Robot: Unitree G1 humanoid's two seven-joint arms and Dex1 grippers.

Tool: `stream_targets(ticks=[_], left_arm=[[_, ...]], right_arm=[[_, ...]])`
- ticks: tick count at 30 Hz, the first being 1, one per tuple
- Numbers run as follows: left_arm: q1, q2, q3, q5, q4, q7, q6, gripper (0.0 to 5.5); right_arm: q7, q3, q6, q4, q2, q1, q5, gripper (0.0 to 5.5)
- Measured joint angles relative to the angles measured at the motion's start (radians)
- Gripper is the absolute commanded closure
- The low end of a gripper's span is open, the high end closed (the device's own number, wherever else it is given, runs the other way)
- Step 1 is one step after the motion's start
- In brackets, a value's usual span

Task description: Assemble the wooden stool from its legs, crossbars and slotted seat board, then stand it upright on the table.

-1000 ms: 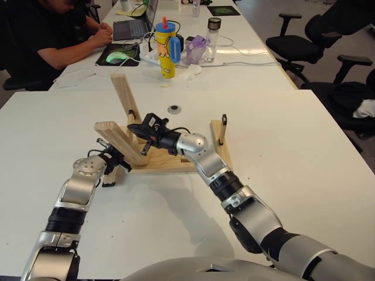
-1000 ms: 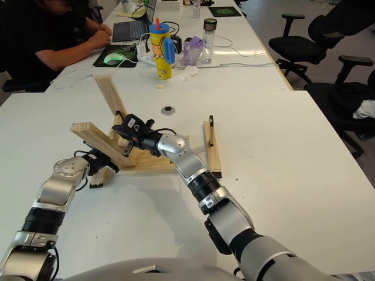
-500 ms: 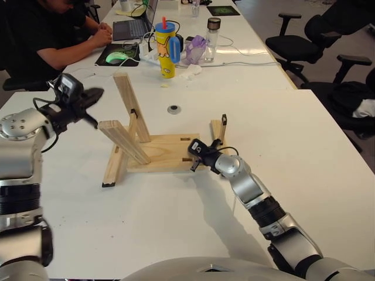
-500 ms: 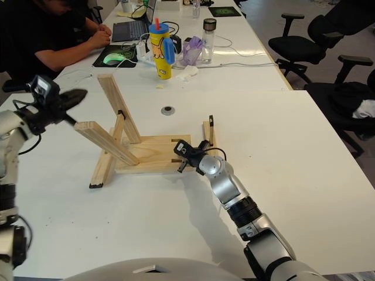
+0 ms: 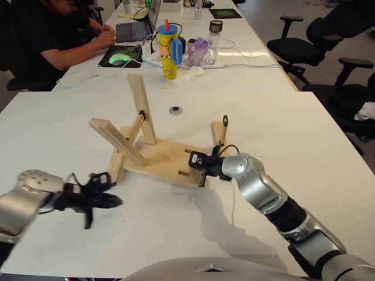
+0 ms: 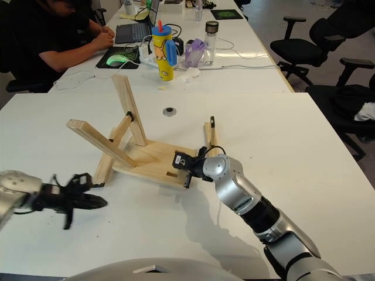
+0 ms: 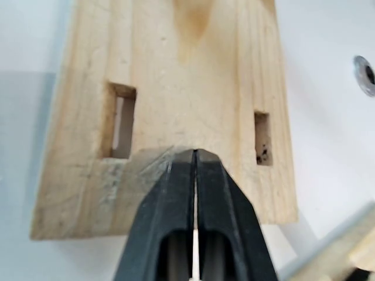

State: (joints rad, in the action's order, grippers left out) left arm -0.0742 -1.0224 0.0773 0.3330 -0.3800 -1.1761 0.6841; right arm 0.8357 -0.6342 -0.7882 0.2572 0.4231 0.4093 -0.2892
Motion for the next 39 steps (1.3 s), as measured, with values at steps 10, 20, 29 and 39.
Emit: stream_targets(ticks=[10,20,29,39], left_arm=[[0.238,0.143,0.253,-0.323,0.177,0.236,-0.1,5.49],[0.516,0.425,0.338,-0.47,0.581,0.38,-0.203,5.49],[0.629,0.541,0.349,-0.518,0.793,0.402,-0.307,5.49],[0.473,0.496,0.284,-0.47,0.493,0.359,-0.183,5.5]], right_arm=[[0.027,-0.005,-0.035,0.011,-0.038,-0.006,0.114,5.5],[-0.04,0.059,0.002,-0.148,-0.159,-0.002,0.199,5.5],[-0.095,0.075,0.101,-0.249,-0.184,0.013,0.218,5.5],[-0.23,0.251,0.241,-0.058,-0.182,-0.102,0.277,4.69]])
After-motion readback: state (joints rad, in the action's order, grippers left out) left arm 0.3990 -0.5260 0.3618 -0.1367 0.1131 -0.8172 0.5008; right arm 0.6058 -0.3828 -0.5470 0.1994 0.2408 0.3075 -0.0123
